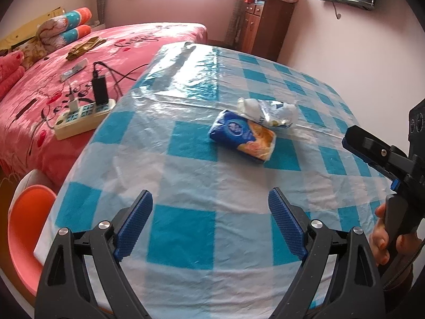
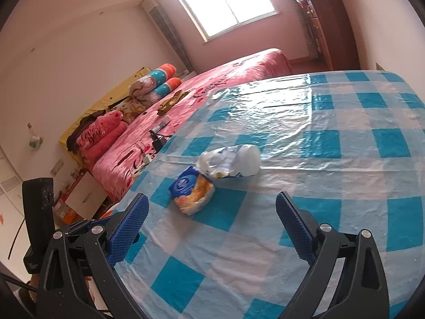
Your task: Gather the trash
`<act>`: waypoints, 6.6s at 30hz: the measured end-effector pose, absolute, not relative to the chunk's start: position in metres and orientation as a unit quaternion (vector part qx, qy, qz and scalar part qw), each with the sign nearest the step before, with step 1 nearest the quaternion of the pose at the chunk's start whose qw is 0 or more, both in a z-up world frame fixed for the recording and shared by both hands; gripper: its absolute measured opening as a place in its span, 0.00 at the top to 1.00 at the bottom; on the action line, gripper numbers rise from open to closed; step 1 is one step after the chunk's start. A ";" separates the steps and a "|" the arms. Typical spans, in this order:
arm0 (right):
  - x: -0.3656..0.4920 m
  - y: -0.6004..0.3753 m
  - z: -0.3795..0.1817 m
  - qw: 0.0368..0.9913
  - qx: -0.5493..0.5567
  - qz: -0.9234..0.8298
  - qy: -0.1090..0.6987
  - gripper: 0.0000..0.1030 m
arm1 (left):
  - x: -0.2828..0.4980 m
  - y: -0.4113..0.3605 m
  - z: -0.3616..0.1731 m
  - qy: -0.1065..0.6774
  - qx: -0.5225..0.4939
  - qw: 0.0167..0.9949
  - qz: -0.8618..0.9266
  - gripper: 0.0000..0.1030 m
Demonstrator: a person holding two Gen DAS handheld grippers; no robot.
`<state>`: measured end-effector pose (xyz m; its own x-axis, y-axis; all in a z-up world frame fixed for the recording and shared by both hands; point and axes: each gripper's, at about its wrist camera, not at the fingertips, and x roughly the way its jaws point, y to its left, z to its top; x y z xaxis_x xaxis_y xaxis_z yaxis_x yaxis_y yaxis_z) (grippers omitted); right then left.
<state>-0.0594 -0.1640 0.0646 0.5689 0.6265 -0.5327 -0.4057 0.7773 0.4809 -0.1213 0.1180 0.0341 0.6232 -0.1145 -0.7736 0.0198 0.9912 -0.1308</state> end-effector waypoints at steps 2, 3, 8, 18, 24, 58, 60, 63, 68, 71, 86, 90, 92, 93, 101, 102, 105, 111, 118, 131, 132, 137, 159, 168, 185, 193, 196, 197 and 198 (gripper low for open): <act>-0.056 -0.171 0.063 0.872 0.163 0.289 0.360 0.07 | -0.117 0.112 0.035 0.433 -0.050 0.899 -0.043 0.13; -0.054 -0.175 0.062 0.872 0.167 0.285 0.360 0.07 | -0.114 0.109 0.035 0.432 -0.047 0.899 -0.046 0.13; -0.047 -0.190 0.058 0.875 0.184 0.268 0.359 0.07 | -0.093 0.088 0.042 0.429 -0.027 0.900 -0.068 0.13; -0.038 -0.220 0.053 0.881 0.208 0.237 0.352 0.07 | -0.036 0.045 0.040 0.444 -0.030 0.888 -0.114 0.13; -0.031 -0.235 0.049 0.880 0.225 0.229 0.351 0.07 | -0.004 0.035 0.029 0.454 -0.043 0.884 -0.102 0.13; -0.007 -0.269 0.031 0.862 0.265 0.214 0.375 0.08 | -0.014 0.007 0.035 0.445 -0.034 0.885 -0.134 0.13; -0.003 -0.264 0.029 0.855 0.269 0.227 0.380 0.07 | -0.026 0.035 0.040 0.440 -0.063 0.891 -0.090 0.13; 0.002 -0.252 0.028 0.852 0.252 0.234 0.395 0.07 | -0.035 0.061 0.038 0.448 -0.096 0.888 -0.041 0.13; 0.009 -0.235 0.028 0.856 0.216 0.229 0.409 0.08 | -0.037 0.084 0.032 0.457 -0.151 0.877 0.005 0.13; 0.012 -0.222 0.030 0.862 0.188 0.230 0.410 0.08 | -0.031 0.082 0.023 0.471 -0.164 0.867 0.011 0.13; 0.021 -0.196 0.031 0.874 0.121 0.224 0.413 0.08 | 0.000 0.049 0.015 0.475 -0.086 0.875 0.038 0.14; 0.027 -0.197 0.027 0.869 0.122 0.224 0.424 0.08 | 0.003 0.040 0.013 0.474 -0.045 0.878 0.045 0.20; 0.028 -0.196 0.027 0.870 0.118 0.224 0.423 0.08 | 0.000 0.038 0.013 0.472 -0.023 0.880 0.052 0.25; 0.029 -0.196 0.026 0.869 0.118 0.224 0.425 0.08 | -0.002 0.038 0.013 0.470 -0.018 0.881 0.054 0.29; 0.035 -0.190 0.027 0.868 0.111 0.228 0.426 0.08 | -0.013 0.041 0.014 0.450 -0.008 0.891 0.057 0.42; 0.035 -0.190 0.027 0.868 0.110 0.229 0.426 0.08 | -0.013 0.041 0.014 0.449 -0.007 0.892 0.056 0.44; 0.036 -0.187 0.027 0.867 0.108 0.231 0.427 0.07 | -0.013 0.039 0.014 0.447 -0.003 0.893 0.051 0.46; 0.035 -0.176 0.028 0.867 0.082 0.236 0.431 0.13 | -0.016 0.044 0.016 0.444 -0.013 0.895 0.041 0.50; 0.032 -0.165 0.027 0.872 0.048 0.226 0.432 0.22 | -0.025 0.054 0.018 0.445 -0.036 0.894 0.035 0.56; 0.027 -0.161 0.025 0.877 0.011 0.214 0.431 0.40 | -0.052 0.058 0.027 0.436 -0.046 0.898 0.044 0.57; 0.026 -0.162 0.025 0.876 0.013 0.215 0.431 0.40 | -0.055 0.060 0.027 0.435 -0.048 0.898 0.044 0.57; 0.026 -0.170 0.025 0.872 0.033 0.234 0.430 0.63 | -0.065 0.066 0.031 0.431 -0.055 0.900 0.033 0.57; -0.007 -0.163 0.031 0.853 -0.027 0.296 0.429 0.24 | -0.109 0.127 0.021 0.418 -0.085 0.904 -0.014 0.56; 0.000 -0.142 0.023 0.863 -0.060 0.244 0.438 0.11 | -0.113 0.136 0.019 0.410 -0.100 0.906 -0.043 0.56; -0.011 -0.130 0.024 0.874 -0.078 0.211 0.431 0.38 | -0.123 0.149 0.018 0.396 -0.107 0.910 -0.059 0.56; -0.017 -0.126 0.031 0.867 -0.037 0.223 0.444 0.38 | -0.130 0.164 0.020 0.387 -0.119 0.913 -0.057 0.56; -0.020 -0.122 0.032 0.860 -0.014 0.236 0.452 0.38 | -0.133 0.170 0.021 0.383 -0.124 0.913 -0.056 0.56; -0.021 -0.120 0.033 0.859 -0.009 0.239 0.453 0.38 | -0.134 0.172 0.021 0.382 -0.126 0.914 -0.055 0.56; -0.022 -0.118 0.034 0.857 -0.004 0.243 0.454 0.38 | -0.135 0.173 0.021 0.381 -0.127 0.914 -0.055 0.56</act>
